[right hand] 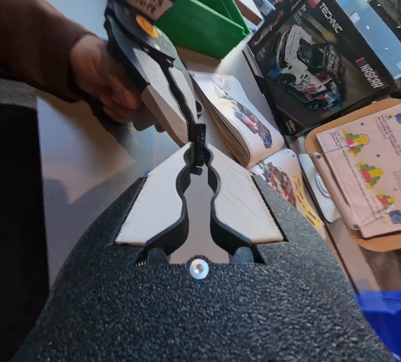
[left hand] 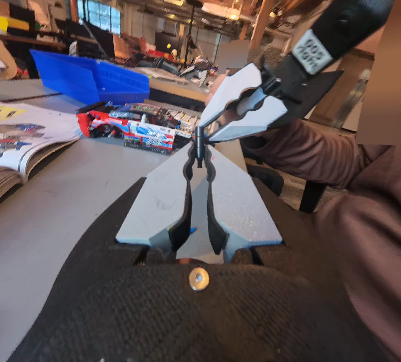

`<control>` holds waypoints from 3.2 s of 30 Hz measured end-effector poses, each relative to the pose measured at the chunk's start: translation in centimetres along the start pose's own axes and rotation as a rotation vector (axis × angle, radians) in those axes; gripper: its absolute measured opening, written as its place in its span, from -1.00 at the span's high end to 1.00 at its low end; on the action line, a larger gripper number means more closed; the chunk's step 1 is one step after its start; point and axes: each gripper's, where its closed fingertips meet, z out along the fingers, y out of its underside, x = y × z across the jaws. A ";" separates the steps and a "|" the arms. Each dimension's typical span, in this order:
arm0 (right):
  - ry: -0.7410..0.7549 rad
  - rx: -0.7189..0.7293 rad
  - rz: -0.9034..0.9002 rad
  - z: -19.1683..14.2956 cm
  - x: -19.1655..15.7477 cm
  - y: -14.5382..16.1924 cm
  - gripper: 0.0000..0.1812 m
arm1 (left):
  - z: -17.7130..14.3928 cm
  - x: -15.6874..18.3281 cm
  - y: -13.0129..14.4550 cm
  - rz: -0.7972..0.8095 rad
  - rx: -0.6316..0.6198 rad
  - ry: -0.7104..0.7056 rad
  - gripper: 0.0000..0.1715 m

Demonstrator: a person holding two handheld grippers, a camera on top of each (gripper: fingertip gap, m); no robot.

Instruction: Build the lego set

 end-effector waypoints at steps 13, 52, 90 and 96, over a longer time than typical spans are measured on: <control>-0.163 0.040 0.112 1.8 -1.5 1.0 0.81 | -1.9 -1.6 2.1 0.341 -0.333 -0.073 0.96; -0.019 -0.149 -0.306 3.3 -2.9 5.8 0.92 | -0.7 -2.5 6.5 0.936 -0.530 -0.284 0.81; 0.175 0.028 -0.107 -0.7 1.4 5.9 0.92 | -1.4 -3.0 4.0 0.971 -0.367 -0.296 0.95; 0.120 -0.158 -0.269 1.8 -1.3 8.4 0.91 | -2.4 -3.7 5.6 1.253 -0.507 -0.313 0.95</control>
